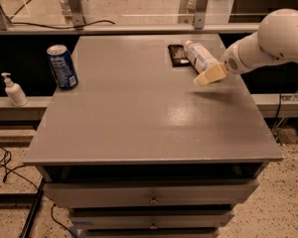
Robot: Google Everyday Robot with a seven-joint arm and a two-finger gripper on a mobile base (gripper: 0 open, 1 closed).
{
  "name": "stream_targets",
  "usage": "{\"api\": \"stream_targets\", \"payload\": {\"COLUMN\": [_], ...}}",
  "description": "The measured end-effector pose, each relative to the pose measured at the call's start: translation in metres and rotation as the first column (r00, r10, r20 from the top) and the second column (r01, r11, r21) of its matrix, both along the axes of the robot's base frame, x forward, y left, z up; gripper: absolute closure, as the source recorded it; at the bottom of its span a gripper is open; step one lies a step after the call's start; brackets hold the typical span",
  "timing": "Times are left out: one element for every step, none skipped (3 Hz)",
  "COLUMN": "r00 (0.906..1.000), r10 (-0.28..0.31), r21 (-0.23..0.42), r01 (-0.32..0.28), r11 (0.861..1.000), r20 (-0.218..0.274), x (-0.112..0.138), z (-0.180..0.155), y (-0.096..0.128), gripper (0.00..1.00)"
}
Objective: Move blue plastic bottle near rxbar chocolate
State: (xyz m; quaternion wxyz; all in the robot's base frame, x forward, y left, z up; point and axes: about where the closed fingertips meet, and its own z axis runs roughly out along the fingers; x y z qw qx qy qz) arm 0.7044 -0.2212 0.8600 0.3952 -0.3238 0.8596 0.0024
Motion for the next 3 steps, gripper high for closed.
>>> {"api": "stream_targets", "payload": {"r00": [0.9987,0.9922,0.9874], "r10": [0.02,0.076,0.126], "r21": [-0.026,-0.024,-0.028], "r01": [-0.018,-0.074,-0.124], "r11": [0.999,0.997,0.992], "r20": [0.048,0.098,0.095], "x": [-0.03,-0.082,-0.094], "z": [0.053,0.12,0.124], "y": [-0.014,-0.037,-0.037], "gripper": [0.0,0.0,0.0]}}
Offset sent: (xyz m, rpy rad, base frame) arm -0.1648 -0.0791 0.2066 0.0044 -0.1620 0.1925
